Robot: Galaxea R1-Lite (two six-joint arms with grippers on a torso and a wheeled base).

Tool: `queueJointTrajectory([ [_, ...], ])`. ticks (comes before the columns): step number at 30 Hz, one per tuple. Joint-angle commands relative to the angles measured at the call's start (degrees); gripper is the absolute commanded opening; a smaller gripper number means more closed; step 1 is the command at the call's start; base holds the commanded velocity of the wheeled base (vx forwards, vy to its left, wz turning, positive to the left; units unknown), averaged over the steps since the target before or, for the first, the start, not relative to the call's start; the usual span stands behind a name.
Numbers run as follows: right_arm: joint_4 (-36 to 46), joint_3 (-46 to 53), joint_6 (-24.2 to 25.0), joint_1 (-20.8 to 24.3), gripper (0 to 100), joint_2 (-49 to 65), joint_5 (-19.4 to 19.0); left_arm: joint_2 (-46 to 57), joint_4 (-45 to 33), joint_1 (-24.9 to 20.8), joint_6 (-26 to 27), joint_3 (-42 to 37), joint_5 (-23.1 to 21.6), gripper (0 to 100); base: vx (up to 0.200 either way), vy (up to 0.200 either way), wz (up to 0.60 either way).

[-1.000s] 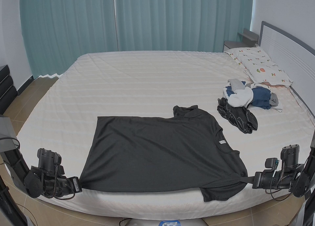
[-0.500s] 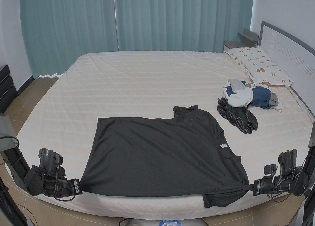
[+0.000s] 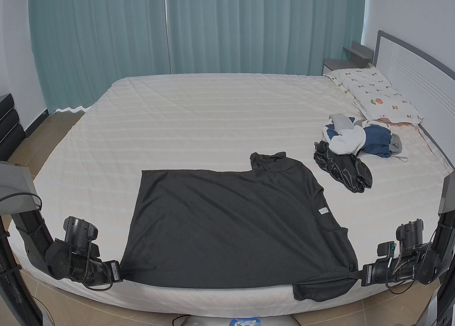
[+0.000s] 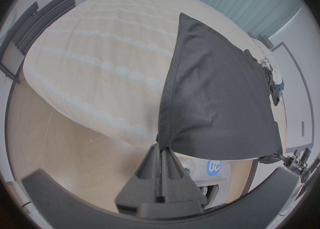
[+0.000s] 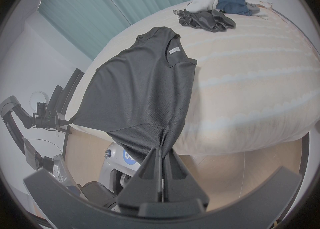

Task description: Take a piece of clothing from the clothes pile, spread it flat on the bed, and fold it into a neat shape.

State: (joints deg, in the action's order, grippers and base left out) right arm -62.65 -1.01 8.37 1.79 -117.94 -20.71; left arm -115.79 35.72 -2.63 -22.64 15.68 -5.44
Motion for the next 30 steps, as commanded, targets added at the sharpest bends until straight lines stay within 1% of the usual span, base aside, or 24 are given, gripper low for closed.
queueJointTrajectory([
  [1,-2.13,-0.83,-0.03,-0.21,0,-6.33,0.06,-5.33,0.05,0.61,0.31,1.02,0.08,0,0.0,0.0,0.0],
  [3,-3.36,-0.66,-0.03,-0.03,0,-7.74,0.15,-5.59,0.4,0.61,0.31,1.02,0.16,0,0.0,0.0,0.0],
  [6,-8.1,-0.31,-0.03,0.41,0,-11.78,0.94,-5.68,0.84,0.52,1.28,0.67,0.08,0,0.0,0.0,0.0],
  [7,-9.95,-0.13,0.06,0.41,100,-12.84,1.55,-5.68,0.84,0.61,1.46,0.58,0.08,100,0.0,0.0,0.0],
  [8,-11.62,0.13,0.24,0.41,100,-13.54,1.9,-5.68,0.76,0.61,1.46,0.67,0.08,100,0.0,0.0,0.0],
  [9,-11.62,0.13,0.24,0.41,100,-13.54,1.9,-5.68,0.76,0.61,1.46,0.67,0.08,100,0.0,0.0,0.0],
  [10,-13.82,1.01,0.5,0.32,100,-14.16,2.08,-5.5,0.76,0.61,0.93,0.85,0.16,100,0.0,0.0,0.0],
  [15,-17.42,0.92,1.21,-1.09,100,-12.75,2.08,-4.27,0.84,1.67,0.93,1.02,0.08,100,0.0,0.0,0.0],
  [17,-19.62,0.92,2.61,-1.97,100,-11.52,2.17,-2.6,0.84,2.19,0.75,1.2,-0.45,100,0.0,0.0,0.0],
  [20,-24.01,0.75,7.8,-2.32,100,-9.41,2.25,0.12,0.49,3.07,0.31,2.52,-0.72,100,0.0,0.0,0.0],
  [23,-27.09,0.66,10.43,-2.14,100,-8.79,2.25,1.97,0.23,3.51,-1.36,3.57,-0.8,100,0.0,0.0,0.0],
  [25,-27.09,0.22,11.31,-1.88,100,-8.71,2.17,2.23,0.23,3.51,-2.85,4.19,-0.72,100,0.0,0.0,0.0],
  [29,-27.18,-0.04,12.37,-1.79,100,-9.15,2.08,1.7,0.49,3.6,-3.64,5.15,-0.89,100,0.0,0.0,0.0],
  [30,-27.18,-0.31,12.98,-1.79,100,-9.23,2.08,1.62,0.05,3.69,-4.34,5.59,-1.15,100,0.2,0.0,0.0],
])
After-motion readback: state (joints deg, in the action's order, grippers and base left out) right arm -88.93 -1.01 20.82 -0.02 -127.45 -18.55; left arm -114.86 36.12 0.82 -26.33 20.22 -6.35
